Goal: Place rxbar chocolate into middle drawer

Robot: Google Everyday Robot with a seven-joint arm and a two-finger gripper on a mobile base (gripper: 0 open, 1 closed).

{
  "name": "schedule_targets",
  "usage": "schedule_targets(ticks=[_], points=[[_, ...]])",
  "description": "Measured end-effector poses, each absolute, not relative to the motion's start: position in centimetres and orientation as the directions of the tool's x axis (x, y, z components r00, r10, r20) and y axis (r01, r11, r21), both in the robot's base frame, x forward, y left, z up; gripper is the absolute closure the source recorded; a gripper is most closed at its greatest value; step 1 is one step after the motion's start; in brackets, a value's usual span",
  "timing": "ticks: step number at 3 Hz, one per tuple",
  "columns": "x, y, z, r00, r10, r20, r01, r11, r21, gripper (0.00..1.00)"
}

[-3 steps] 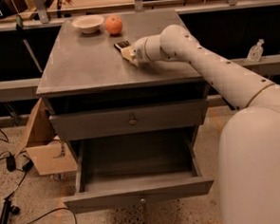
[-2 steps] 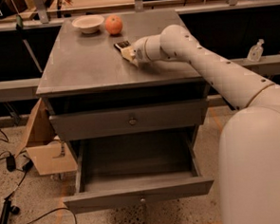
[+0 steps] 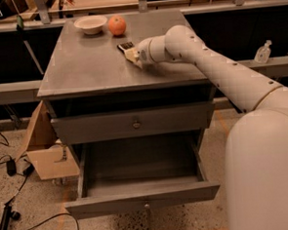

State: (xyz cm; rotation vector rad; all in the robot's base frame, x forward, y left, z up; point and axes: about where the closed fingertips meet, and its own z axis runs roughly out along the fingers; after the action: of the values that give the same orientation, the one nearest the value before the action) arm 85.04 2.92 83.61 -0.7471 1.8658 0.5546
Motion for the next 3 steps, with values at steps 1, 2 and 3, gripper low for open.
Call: schedule_targets(ticks=[1, 2, 3], points=[[84.5, 2.7, 90.3, -0.168, -0.291, -0.942, -0.721, 0.688, -0.083, 1.0], [82.0, 3.1, 100.2, 0.054, -0.375, -0.926, -0.686, 0.659, -0.307, 1.0], [81.4, 3.2, 101.7, 0.082, -0.384, -0.92, -0.679, 0.653, -0.334, 1.0]])
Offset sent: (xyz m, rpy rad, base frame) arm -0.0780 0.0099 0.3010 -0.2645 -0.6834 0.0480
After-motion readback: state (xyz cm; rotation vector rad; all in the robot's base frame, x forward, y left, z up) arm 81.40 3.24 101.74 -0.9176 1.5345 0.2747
